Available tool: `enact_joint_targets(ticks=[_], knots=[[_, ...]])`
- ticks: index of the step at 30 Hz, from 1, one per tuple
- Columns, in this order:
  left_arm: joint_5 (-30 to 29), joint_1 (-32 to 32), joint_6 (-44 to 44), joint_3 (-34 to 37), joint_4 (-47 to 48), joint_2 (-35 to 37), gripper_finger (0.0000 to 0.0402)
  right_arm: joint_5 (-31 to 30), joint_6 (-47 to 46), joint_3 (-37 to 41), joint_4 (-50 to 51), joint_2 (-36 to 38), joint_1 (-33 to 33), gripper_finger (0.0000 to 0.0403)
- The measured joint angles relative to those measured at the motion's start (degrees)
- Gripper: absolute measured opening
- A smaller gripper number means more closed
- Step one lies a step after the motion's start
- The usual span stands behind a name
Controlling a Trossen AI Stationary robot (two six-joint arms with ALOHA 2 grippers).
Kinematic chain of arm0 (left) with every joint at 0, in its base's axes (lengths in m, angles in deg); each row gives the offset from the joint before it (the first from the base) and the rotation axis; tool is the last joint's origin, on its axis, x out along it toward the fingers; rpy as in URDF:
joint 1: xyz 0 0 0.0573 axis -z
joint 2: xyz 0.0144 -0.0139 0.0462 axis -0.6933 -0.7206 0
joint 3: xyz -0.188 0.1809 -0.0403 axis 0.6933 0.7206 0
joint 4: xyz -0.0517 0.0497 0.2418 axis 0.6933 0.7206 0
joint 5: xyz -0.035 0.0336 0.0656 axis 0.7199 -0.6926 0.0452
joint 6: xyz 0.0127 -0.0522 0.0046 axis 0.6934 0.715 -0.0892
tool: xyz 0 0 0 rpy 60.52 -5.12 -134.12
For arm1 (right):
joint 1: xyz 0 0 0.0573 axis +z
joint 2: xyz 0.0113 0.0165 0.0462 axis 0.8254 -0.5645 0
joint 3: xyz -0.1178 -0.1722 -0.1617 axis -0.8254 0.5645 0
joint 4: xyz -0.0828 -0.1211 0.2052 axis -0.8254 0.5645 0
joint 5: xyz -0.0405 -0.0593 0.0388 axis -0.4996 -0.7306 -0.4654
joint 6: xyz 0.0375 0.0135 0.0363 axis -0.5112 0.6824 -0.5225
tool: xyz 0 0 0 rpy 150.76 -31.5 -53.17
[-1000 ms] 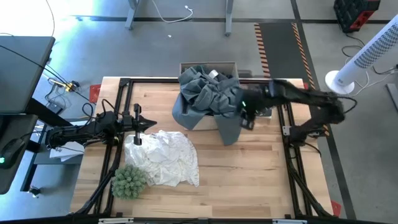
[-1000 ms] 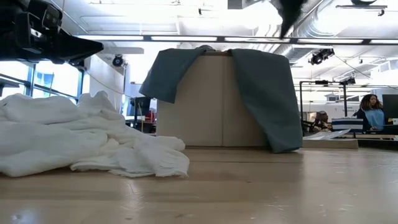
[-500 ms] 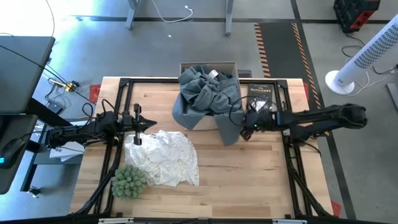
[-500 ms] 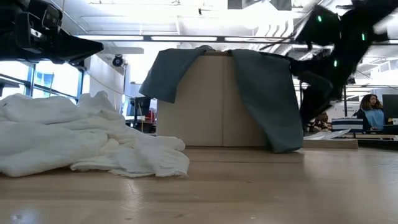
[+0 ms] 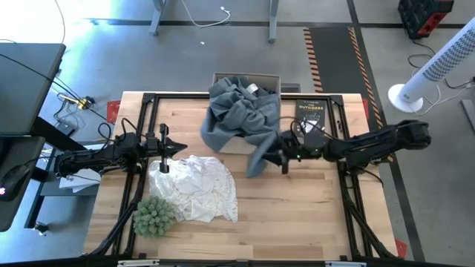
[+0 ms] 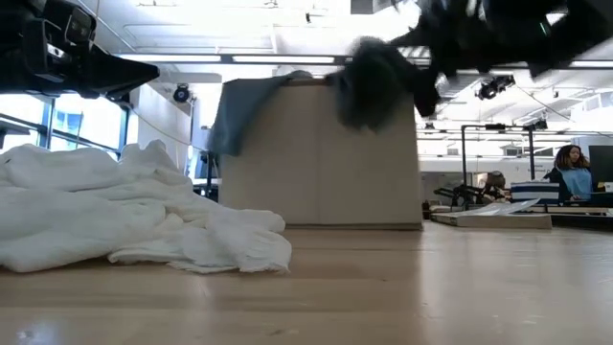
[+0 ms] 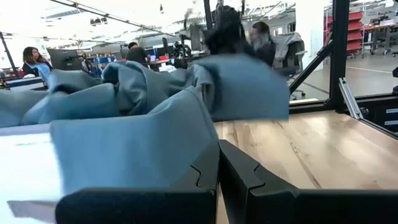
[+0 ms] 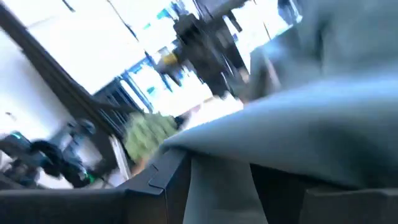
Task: Sort clothes
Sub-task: Put the gray pants into the white bin
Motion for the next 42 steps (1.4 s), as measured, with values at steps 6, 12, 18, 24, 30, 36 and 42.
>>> enact_joint_targets(ticks=[6,12,18,24,30,36,42], knots=[[0.00,0.01,0.02,0.01,0.00,0.00,0.0001,-8.58,10.69,-17.08,17.00,-0.81,-2.72,0.0155],[0.00,0.02,0.02,0.01,0.00,0.00,0.0001,-12.71,19.99,-36.57,33.35,-8.87,-9.16,0.0155],[0.00,0.00,0.01,0.01,0.00,0.00,0.0001,-8.41,27.80,-54.47,47.23,-23.82,-14.50,0.0155],[0.00,0.01,0.01,-0.01,0.00,0.00,0.0001,-8.09,39.35,-71.29,72.44,-30.04,-11.60,0.0155],[0.00,0.02,0.02,0.00,0.00,0.00,0.0001,-8.48,34.67,-79.40,101.40,-27.71,-1.53,0.0155],[0.00,0.01,0.00,-0.01,0.00,0.00,0.0001,-9.87,19.88,-70.03,115.07,-22.42,8.13,0.0155],[0.00,0.00,0.00,0.00,0.00,0.00,0.0001,-18.26,8.41,-45.74,103.00,-12.57,12.62,0.0155]])
